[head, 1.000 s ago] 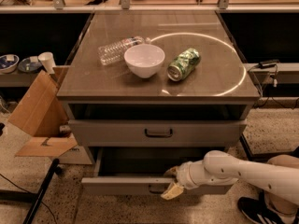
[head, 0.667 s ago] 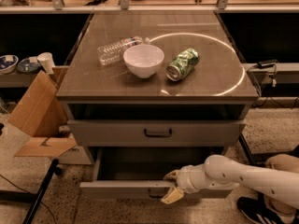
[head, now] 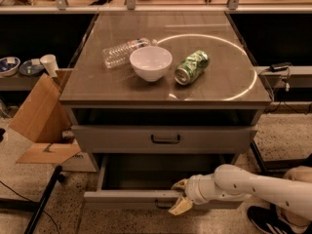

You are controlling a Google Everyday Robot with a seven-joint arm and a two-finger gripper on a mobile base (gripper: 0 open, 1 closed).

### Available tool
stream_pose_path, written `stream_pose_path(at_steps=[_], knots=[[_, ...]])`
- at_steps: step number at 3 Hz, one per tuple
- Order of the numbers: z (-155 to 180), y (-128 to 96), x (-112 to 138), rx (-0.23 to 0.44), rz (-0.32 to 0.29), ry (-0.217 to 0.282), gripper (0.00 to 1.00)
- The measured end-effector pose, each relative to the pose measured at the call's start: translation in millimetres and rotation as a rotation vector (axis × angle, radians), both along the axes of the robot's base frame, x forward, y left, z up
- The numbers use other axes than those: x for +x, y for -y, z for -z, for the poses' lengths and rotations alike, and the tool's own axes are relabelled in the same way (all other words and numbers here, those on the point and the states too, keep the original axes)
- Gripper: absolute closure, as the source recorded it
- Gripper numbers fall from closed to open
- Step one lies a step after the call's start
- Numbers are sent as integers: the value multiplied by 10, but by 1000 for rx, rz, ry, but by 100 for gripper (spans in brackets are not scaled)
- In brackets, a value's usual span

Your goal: Open middle drawer

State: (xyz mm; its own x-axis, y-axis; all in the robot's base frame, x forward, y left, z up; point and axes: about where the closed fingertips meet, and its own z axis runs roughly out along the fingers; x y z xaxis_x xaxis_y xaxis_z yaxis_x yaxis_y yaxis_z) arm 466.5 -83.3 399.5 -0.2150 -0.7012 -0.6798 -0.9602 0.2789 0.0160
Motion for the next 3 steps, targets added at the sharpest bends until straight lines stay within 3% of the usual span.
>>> stream_pose_path(at_steps=[3], knots=[[62,26,-270,-7,9,-10,100]])
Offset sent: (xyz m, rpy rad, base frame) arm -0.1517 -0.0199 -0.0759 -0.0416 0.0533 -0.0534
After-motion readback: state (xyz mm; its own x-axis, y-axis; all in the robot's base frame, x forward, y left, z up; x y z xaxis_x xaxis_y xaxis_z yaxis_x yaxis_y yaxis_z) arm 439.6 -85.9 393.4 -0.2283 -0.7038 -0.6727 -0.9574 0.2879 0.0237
